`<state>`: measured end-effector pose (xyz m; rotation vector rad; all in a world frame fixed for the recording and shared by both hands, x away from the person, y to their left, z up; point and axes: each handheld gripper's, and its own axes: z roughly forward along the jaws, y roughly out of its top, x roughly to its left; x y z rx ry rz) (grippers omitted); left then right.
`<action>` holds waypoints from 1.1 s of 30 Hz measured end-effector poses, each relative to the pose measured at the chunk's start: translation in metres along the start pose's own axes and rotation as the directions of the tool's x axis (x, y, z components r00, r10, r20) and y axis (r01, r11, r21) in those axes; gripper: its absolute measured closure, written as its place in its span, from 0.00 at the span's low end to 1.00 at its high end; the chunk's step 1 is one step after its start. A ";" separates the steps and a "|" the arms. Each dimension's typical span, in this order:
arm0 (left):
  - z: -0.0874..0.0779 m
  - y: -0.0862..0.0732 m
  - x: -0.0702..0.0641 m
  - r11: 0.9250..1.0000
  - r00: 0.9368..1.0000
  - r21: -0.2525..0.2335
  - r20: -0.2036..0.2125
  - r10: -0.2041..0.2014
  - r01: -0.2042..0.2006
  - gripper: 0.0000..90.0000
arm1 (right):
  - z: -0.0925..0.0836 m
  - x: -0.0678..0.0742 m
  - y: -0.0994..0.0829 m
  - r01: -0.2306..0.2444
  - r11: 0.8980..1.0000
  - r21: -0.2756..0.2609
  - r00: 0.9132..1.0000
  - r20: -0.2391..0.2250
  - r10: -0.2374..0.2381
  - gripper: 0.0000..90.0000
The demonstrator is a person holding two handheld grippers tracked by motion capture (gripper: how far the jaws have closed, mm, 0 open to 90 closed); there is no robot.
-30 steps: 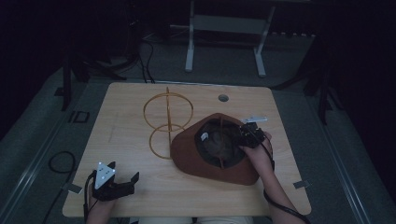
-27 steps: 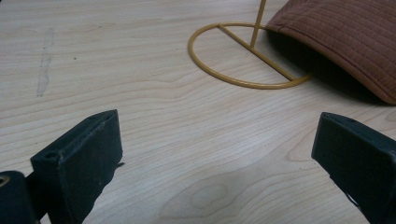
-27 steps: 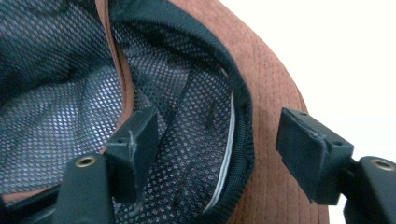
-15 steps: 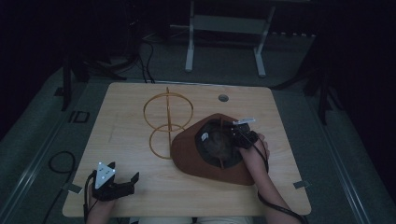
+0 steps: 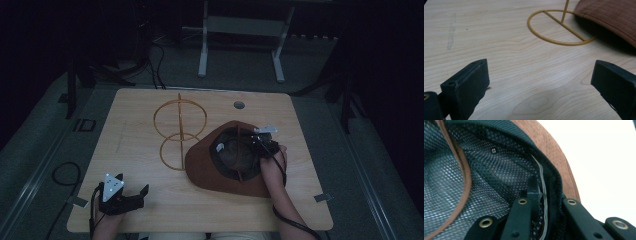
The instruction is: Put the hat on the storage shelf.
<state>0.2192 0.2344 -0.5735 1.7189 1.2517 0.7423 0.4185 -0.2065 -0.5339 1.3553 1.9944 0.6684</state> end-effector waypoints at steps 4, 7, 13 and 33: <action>0.000 0.000 -0.003 0.999 0.999 0.005 -0.010 0.042 -0.042 0.03 | -0.015 -0.008 0.005 -0.034 0.998 -0.054 0.999 -0.028 0.033 0.94; 0.000 0.001 -0.004 0.999 0.999 0.005 0.002 0.037 -0.037 0.03 | -0.026 -0.013 0.009 -0.058 0.995 -0.084 0.997 -0.051 0.054 0.94; 0.000 0.001 -0.003 0.999 0.999 0.021 0.004 0.032 -0.032 0.03 | -0.049 -0.021 0.016 -0.099 0.985 -0.145 0.991 -0.102 0.084 0.94; 0.004 0.032 -0.031 0.989 0.978 0.031 0.159 0.136 -0.142 0.06 | -0.124 -0.050 0.032 -0.165 0.933 -0.320 0.981 -0.155 0.120 0.94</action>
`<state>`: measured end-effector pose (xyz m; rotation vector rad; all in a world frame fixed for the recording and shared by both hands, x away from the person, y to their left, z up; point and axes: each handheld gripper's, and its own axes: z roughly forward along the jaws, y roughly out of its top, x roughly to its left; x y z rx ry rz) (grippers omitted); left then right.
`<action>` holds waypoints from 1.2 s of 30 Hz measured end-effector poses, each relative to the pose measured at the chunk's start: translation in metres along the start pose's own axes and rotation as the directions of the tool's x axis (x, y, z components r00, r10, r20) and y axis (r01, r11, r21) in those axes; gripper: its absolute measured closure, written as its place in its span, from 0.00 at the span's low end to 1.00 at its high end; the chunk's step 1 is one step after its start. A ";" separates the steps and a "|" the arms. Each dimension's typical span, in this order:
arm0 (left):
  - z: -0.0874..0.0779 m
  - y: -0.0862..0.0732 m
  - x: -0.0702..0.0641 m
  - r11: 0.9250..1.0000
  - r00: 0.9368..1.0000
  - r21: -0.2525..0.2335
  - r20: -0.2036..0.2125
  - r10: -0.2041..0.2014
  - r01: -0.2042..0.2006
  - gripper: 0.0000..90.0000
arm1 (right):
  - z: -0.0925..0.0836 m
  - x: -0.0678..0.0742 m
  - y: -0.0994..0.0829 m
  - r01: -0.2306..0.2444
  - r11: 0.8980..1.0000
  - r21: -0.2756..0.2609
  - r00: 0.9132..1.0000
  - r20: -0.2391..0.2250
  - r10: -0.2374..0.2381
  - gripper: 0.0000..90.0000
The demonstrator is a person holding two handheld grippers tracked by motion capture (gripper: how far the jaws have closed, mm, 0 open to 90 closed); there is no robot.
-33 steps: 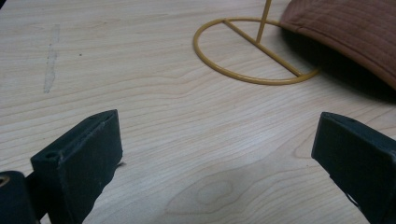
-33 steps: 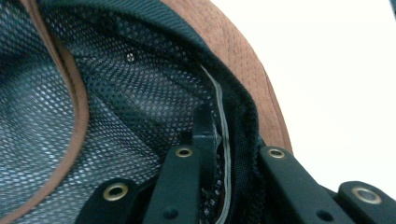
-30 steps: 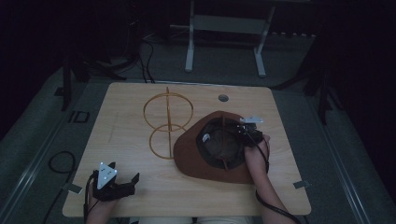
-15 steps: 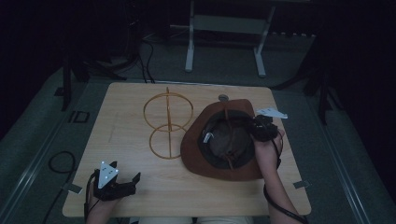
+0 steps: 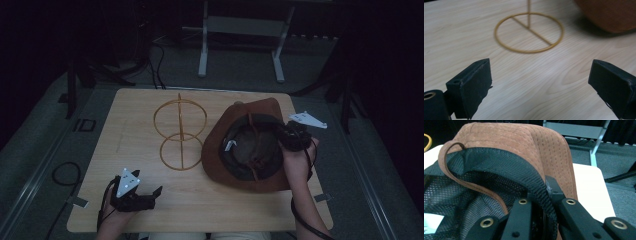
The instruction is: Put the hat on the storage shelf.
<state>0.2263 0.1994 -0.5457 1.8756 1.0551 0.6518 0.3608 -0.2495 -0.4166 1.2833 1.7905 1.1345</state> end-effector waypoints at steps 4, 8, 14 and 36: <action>0.003 0.013 -0.011 1.000 0.999 -0.002 0.028 0.025 -0.025 0.06 | -0.003 -0.001 -0.004 -0.001 1.000 -0.003 1.000 0.005 0.001 0.94; 0.011 0.027 -0.021 0.999 0.998 -0.005 0.052 0.046 -0.045 0.06 | -0.004 -0.003 -0.011 -0.012 1.000 0.002 1.000 0.002 0.012 0.94; 0.023 0.042 -0.031 0.997 0.994 0.004 0.084 0.071 -0.072 0.07 | -0.005 -0.006 -0.018 -0.025 1.000 0.013 1.000 -0.011 0.025 0.94; 0.054 0.115 -0.070 0.986 0.969 -0.022 0.184 0.164 -0.163 0.10 | -0.009 -0.008 -0.025 -0.030 0.999 0.012 0.999 -0.020 0.030 0.94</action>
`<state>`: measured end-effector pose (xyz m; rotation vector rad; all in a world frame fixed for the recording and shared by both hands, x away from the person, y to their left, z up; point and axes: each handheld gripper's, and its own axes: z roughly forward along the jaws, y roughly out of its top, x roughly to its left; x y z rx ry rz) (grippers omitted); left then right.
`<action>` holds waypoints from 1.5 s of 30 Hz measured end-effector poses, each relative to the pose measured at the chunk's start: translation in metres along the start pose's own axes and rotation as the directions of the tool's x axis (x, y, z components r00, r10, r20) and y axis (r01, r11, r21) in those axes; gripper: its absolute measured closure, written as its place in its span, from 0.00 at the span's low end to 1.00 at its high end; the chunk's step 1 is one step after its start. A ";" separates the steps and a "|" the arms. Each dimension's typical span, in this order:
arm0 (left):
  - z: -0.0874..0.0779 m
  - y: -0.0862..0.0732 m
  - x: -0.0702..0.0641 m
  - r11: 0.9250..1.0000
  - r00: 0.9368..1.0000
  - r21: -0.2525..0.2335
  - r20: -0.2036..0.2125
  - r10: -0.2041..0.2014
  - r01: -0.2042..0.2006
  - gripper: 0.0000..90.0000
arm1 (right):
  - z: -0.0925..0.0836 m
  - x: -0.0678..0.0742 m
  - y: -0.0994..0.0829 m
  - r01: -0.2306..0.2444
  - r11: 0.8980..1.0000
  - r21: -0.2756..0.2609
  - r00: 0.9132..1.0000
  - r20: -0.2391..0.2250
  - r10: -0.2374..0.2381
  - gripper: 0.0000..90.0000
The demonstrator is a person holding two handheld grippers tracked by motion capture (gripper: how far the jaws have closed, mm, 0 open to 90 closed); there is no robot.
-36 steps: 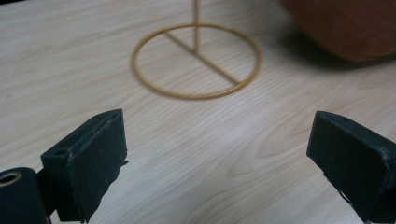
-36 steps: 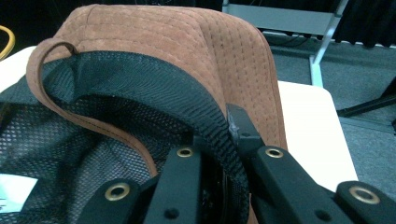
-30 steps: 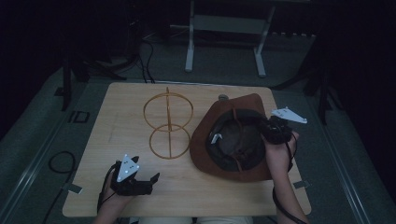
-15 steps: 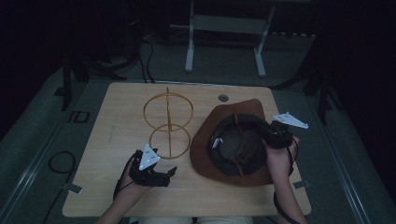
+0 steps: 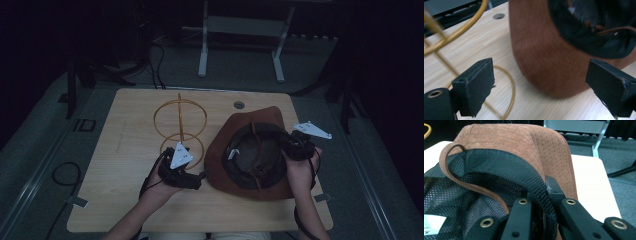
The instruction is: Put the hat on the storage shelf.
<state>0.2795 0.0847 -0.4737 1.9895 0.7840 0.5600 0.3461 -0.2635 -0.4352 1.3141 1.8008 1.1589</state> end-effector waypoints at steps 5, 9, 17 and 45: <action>0.009 0.016 -0.006 1.000 1.000 -0.011 0.012 0.019 -0.019 0.10 | 0.000 0.002 -0.001 0.006 1.000 0.003 1.000 -0.009 -0.006 0.94; 0.018 0.032 -0.012 0.999 0.999 -0.018 0.007 0.045 -0.045 0.10 | -0.001 0.004 -0.001 0.012 1.000 0.003 1.000 -0.014 -0.012 0.94; 0.038 0.061 -0.014 0.999 0.999 -0.018 0.016 0.047 -0.046 0.10 | -0.002 0.005 -0.001 0.017 1.000 0.005 1.000 -0.021 -0.017 0.93; 0.100 0.099 -0.028 0.993 0.992 0.100 -0.095 0.078 -0.069 0.29 | -0.018 0.003 -0.003 0.008 1.000 -0.028 0.997 -0.079 -0.010 0.93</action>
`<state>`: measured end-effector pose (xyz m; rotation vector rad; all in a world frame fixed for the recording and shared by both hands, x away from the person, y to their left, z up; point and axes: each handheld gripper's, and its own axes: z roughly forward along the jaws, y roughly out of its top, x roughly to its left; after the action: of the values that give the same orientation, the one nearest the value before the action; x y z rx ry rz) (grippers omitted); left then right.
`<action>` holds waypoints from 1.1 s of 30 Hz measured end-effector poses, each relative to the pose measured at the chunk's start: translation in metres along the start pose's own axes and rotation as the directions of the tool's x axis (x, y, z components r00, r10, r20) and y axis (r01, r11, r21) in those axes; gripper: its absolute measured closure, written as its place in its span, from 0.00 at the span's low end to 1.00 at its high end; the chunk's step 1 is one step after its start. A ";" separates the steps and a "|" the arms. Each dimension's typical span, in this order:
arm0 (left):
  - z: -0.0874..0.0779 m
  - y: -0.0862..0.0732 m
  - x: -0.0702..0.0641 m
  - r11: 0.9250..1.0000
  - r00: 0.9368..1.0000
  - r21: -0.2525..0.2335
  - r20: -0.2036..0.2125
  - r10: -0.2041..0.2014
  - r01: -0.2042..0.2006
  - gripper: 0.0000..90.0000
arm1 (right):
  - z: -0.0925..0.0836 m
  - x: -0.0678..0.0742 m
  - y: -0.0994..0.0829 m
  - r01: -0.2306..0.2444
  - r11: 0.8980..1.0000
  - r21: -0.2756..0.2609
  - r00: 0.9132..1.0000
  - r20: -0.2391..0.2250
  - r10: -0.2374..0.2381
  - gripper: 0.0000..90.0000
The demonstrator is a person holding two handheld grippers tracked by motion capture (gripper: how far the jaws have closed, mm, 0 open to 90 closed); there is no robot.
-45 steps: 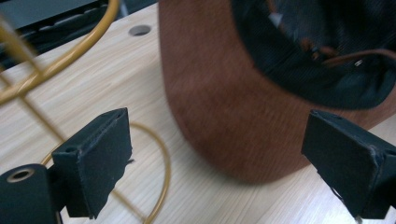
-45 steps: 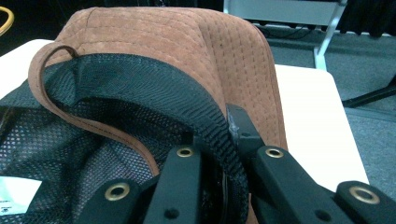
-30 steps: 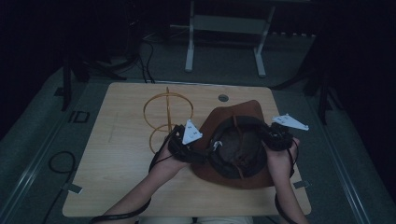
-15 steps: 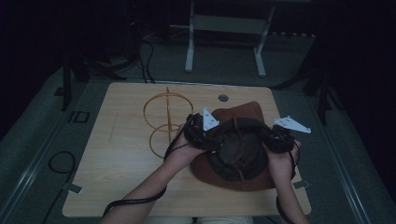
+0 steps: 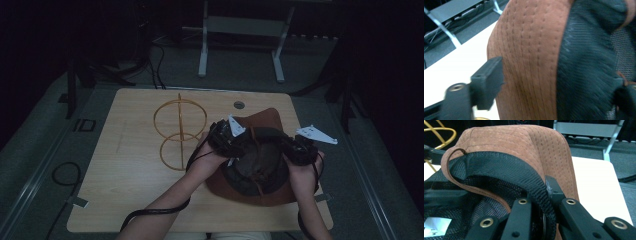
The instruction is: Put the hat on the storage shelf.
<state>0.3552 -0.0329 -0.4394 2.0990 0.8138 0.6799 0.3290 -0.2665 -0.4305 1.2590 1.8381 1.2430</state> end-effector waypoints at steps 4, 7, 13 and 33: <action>-0.005 0.001 0.001 1.000 0.999 -0.022 -0.038 -0.009 0.009 0.56 | -0.004 0.002 0.002 0.002 1.000 -0.006 1.000 -0.004 -0.002 0.93; -0.006 0.002 0.000 1.000 0.999 -0.022 -0.043 -0.002 0.001 0.72 | -0.007 0.003 0.001 0.001 1.000 -0.012 1.000 -0.015 -0.001 0.93; -0.009 0.005 -0.003 0.999 0.994 -0.037 -0.111 0.018 -0.022 0.95 | -0.007 0.010 -0.003 0.012 1.000 -0.002 1.000 -0.024 -0.012 0.93; -0.033 0.014 -0.003 0.984 0.992 -0.173 -0.123 0.030 -0.051 0.96 | -0.061 -0.001 -0.009 0.100 0.994 -0.035 0.972 -0.211 -0.105 0.48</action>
<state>0.3351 -0.0266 -0.4102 1.9347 0.7493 0.8747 0.2744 -0.2907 -0.4141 1.0374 2.0045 1.3828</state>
